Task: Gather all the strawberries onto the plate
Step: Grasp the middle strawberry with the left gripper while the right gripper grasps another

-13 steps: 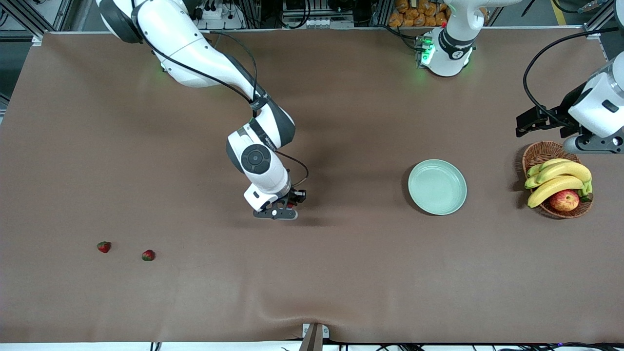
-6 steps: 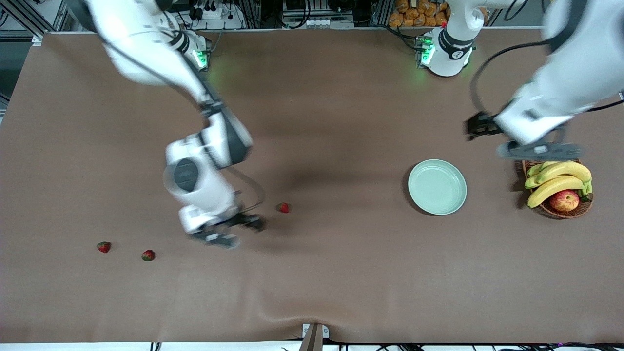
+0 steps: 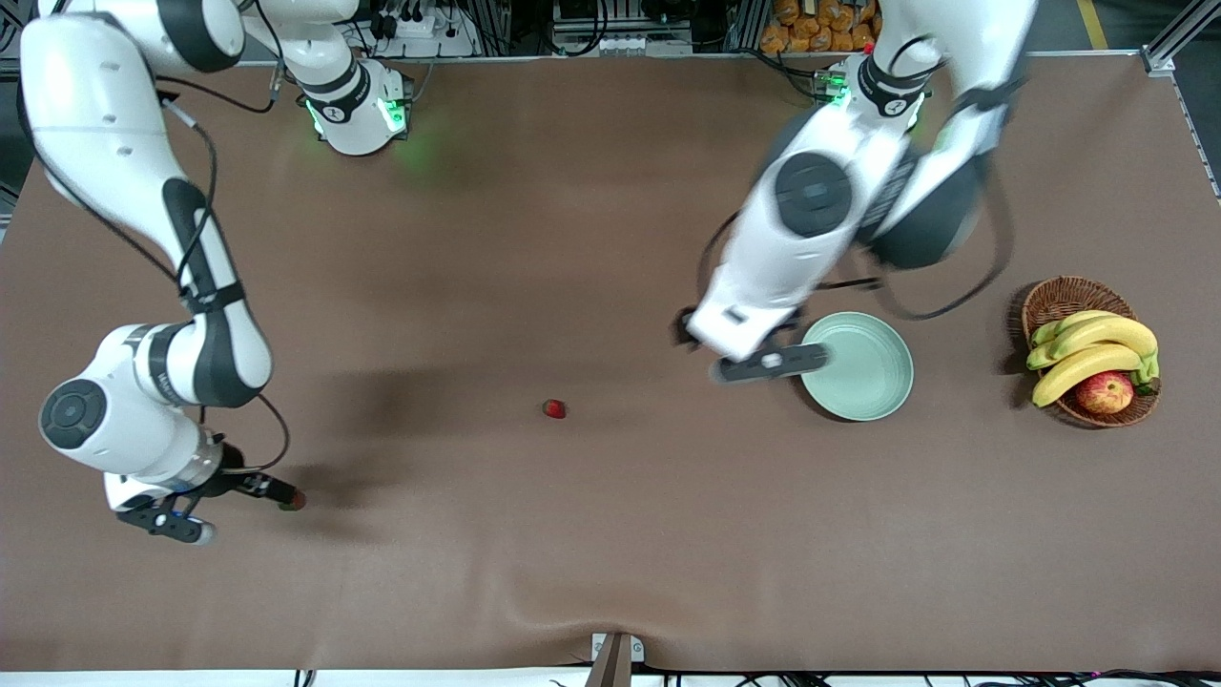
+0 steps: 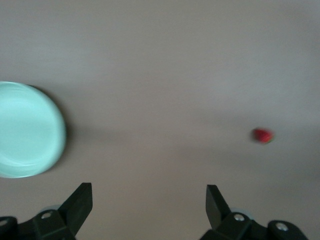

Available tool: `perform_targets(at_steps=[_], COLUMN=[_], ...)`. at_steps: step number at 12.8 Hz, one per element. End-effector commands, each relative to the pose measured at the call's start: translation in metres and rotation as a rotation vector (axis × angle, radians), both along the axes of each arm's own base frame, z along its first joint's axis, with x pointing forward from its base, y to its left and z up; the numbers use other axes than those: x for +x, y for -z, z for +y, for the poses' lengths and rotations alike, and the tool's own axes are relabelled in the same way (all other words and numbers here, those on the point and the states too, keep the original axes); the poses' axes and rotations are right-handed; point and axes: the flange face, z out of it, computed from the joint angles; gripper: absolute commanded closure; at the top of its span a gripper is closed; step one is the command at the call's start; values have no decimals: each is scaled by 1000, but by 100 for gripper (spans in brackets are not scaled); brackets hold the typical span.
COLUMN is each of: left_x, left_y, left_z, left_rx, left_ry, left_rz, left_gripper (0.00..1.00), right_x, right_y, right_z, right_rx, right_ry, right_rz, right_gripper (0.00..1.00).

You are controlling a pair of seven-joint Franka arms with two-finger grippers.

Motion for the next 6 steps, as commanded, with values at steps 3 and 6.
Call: perform_targets(at_steps=[3,6], left_x=[13,3], left_y=[64,117], left_z=[-77,-119], left_rx=[-101,-191], left_ry=[-200,-328], left_rz=[-123,-187], left_gripper=[0,0], right_x=[7,5], right_y=[58,62], right_z=[31,23], right_rx=[-45,-95], right_ry=[-165,-260], right_rz=[-51,-42], right_gripper=[0,0])
